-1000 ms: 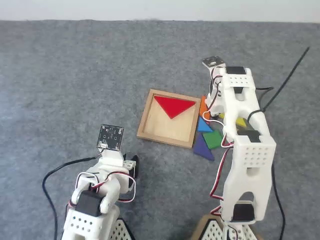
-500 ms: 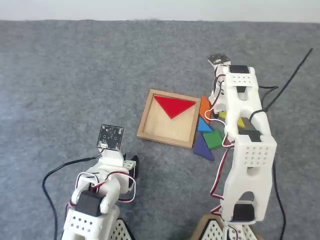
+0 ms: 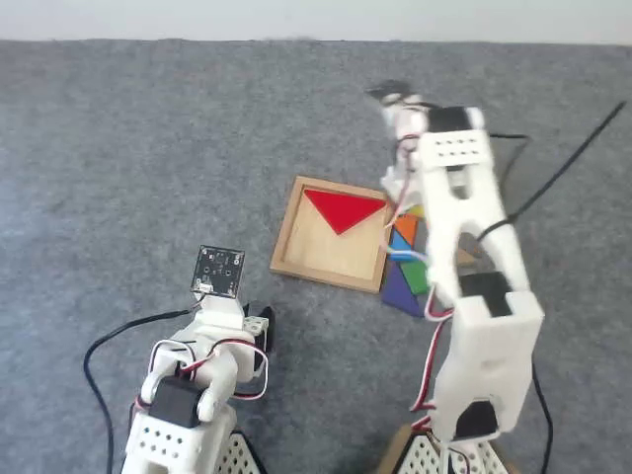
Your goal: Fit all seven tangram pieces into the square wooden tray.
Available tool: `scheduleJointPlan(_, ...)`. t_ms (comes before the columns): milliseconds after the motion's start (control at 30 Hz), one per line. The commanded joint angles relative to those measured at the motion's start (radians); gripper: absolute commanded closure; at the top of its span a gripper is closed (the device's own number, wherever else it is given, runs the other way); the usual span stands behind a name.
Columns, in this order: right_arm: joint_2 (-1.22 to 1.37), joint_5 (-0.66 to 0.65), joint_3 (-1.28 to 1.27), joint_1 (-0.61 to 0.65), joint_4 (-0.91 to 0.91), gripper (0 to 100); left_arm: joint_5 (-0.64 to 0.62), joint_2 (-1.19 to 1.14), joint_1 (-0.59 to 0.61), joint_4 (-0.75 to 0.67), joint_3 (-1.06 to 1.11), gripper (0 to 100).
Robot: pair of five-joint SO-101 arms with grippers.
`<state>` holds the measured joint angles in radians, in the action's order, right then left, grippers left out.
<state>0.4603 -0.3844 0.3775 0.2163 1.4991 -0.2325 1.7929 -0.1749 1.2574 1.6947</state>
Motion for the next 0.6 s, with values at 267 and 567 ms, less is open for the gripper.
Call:
scheduleJointPlan(267,-0.102,-0.493,0.017,0.306,0.031,85.0,-0.006,0.017,-0.002,0.002,-0.012,89)
scheduleJointPlan(567,-0.010,-0.740,0.021,0.351,-0.062,85.0,-0.006,0.017,-0.002,0.002,-0.012,89)
